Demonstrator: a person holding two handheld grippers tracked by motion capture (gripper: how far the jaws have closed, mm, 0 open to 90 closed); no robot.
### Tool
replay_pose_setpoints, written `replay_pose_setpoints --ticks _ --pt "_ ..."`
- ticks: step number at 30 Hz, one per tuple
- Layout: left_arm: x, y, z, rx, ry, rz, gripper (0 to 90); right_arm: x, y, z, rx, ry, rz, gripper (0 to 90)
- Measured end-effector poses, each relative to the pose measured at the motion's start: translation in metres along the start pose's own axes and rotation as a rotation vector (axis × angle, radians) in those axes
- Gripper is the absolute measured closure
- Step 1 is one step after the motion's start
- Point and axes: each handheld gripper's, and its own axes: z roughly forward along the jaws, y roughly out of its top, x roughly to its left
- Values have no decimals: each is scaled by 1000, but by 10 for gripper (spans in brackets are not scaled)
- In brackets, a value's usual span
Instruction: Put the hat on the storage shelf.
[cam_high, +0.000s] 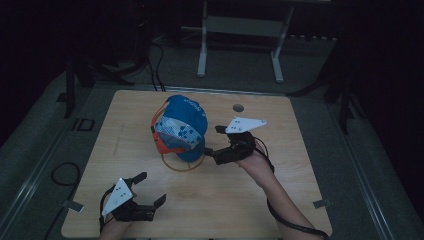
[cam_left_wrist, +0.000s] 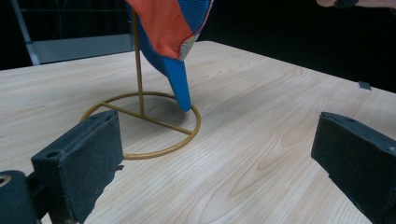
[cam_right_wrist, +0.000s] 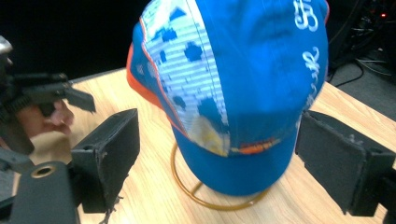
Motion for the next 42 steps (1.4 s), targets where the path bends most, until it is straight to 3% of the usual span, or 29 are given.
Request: replay_pose_setpoints --ticks 8,16,42 --pt "-1 -1 1 3 -4 -1 24 -2 -19 -5 -3 -23 8 135" --pt "0 -2 0 2 -5 -4 24 2 -46 -5 17 5 5 137" --pt "2 -5 4 30 -3 -4 24 2 -121 -8 51 32 33 139"
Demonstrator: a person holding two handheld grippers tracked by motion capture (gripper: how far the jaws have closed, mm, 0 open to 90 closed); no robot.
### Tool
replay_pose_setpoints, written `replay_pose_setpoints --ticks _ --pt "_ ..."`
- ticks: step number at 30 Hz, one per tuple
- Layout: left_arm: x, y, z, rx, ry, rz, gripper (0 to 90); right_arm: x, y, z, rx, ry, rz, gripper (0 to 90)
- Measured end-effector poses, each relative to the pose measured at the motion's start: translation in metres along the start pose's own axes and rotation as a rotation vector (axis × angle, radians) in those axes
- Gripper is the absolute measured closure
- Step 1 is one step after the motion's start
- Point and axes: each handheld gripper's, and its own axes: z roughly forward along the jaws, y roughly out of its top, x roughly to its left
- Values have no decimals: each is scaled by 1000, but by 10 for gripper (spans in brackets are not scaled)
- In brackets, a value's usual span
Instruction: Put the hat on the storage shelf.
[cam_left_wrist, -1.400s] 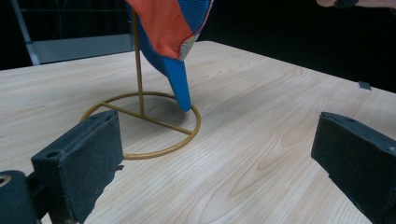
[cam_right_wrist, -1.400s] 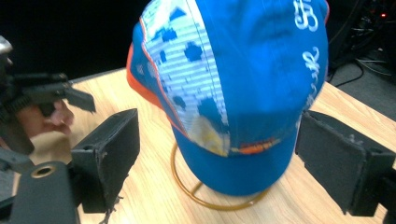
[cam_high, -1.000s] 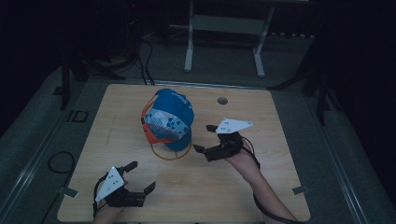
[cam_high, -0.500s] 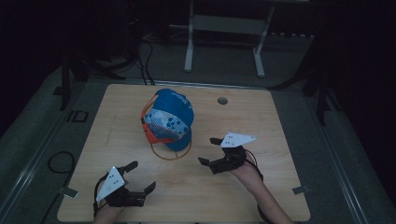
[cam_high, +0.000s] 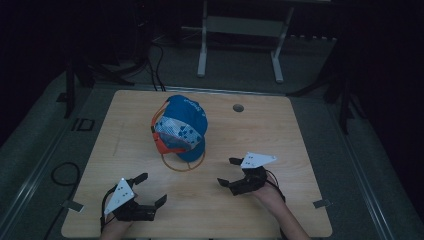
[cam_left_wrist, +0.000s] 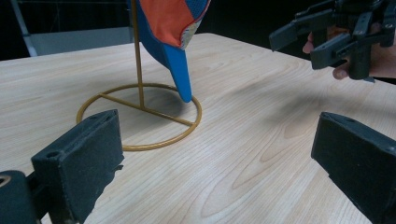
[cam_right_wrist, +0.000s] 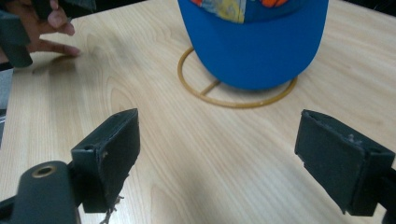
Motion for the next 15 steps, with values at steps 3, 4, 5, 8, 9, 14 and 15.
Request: replay_pose_setpoints --ticks 3,4,5,8,9,14,15 --pt "0 -1 1 9 -2 1 24 -1 -7 0 8 1 9 139" --pt "0 -1 1 9 -2 -1 24 -2 -10 0 9 1 10 139" --pt "0 -1 1 9 -4 -2 24 -2 -12 0 12 4 13 139" --pt "0 -1 1 12 -6 1 24 -4 -19 -1 18 5 21 139" --pt "0 -1 2 14 -5 1 24 -4 -21 -1 18 7 23 139" --pt "0 -1 2 10 -5 -4 24 -6 -32 -4 28 5 29 139" --pt "0 -1 2 12 -2 -3 24 -6 -34 -5 33 7 30 139"
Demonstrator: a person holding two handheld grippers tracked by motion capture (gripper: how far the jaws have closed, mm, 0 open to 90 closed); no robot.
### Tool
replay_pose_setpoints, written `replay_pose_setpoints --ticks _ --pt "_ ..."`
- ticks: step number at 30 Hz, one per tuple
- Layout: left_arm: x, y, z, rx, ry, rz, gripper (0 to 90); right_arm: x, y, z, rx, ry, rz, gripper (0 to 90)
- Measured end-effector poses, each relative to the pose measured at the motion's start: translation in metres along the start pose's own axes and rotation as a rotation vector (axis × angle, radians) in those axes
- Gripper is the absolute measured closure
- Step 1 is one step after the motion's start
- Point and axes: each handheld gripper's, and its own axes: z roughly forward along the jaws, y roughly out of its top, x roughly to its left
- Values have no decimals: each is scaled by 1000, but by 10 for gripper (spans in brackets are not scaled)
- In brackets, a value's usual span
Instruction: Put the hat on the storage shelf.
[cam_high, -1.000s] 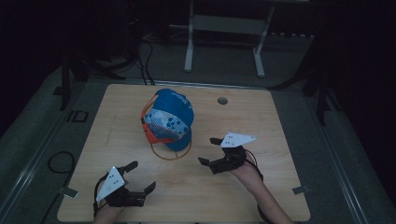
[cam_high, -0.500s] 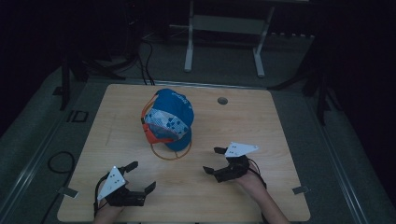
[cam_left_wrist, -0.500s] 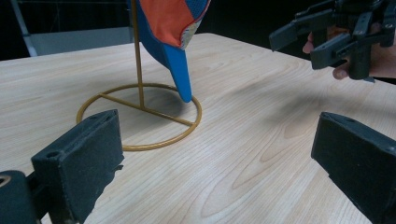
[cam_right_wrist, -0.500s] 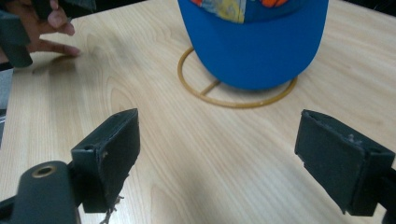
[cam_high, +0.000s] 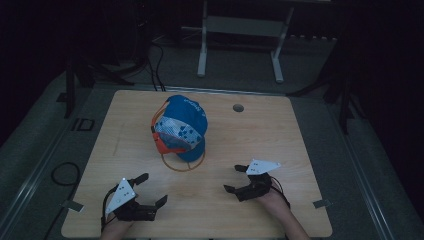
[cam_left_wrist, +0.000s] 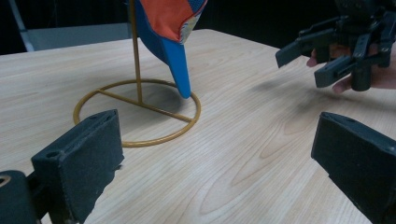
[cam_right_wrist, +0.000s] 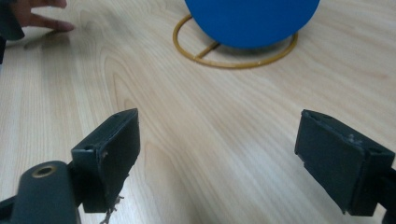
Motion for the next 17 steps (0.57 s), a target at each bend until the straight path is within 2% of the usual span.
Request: replay_pose_setpoints --ticks 7,12,17 --pt "0 0 0 -2 3 0 24 -4 -13 -6 16 -10 12 139" --pt "0 0 0 -1 4 -1 24 -8 -20 -15 0 -35 28 140" --pt "0 -1 1 -1 0 -1 24 -9 -21 -15 0 -49 25 141"
